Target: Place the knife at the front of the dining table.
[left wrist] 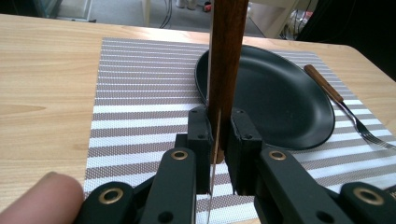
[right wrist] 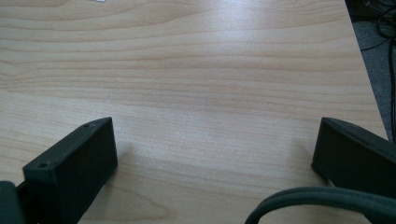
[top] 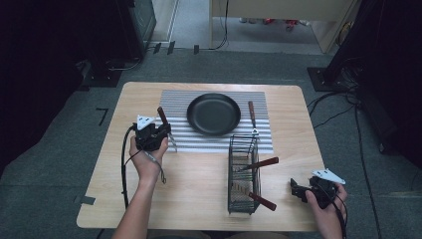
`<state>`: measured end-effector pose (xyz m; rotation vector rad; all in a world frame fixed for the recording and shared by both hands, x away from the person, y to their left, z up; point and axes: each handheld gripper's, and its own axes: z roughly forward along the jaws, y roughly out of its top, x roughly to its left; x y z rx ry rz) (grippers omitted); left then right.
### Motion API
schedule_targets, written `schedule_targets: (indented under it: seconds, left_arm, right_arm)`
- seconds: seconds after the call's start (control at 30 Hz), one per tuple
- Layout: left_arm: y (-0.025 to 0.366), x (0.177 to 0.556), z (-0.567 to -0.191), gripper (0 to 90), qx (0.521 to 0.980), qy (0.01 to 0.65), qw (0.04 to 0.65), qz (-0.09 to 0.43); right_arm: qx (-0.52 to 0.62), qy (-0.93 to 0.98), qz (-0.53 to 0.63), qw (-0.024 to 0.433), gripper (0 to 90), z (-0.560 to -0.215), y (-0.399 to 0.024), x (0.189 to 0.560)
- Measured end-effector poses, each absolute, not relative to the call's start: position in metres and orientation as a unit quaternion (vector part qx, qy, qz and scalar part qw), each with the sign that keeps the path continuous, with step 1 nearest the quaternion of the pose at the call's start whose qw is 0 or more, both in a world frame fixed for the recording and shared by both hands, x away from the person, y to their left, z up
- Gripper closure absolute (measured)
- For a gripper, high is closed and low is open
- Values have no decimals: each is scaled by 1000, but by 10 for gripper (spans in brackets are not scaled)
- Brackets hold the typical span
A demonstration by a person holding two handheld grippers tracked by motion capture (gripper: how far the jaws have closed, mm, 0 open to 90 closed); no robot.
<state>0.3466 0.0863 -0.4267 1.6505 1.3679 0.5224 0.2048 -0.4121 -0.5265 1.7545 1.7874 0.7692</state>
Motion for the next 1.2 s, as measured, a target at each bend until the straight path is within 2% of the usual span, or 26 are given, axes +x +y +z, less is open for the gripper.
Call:
schedule_targets:
  seconds: [0.27, 0.93, 1.1, 1.13, 1.2]
  left_arm:
    - [84, 375, -429, 819, 674, 562, 439, 192]
    - [96, 461, -458, 806, 642, 627, 425, 120]
    - [92, 482, -461, 784, 656, 640, 381, 125]
    - [87, 489, -462, 780, 669, 644, 338, 152]
    - [86, 496, -465, 785, 671, 649, 325, 151]
  right_arm:
    - [646, 660, 284, 258, 0, -527, -412, 205]
    - [646, 660, 284, 258, 0, -527, -412, 205]
    - [647, 659, 284, 258, 0, -527, -412, 205]
    - [647, 659, 284, 258, 0, -526, -412, 205]
    - [646, 660, 284, 258, 0, -527, -412, 205]
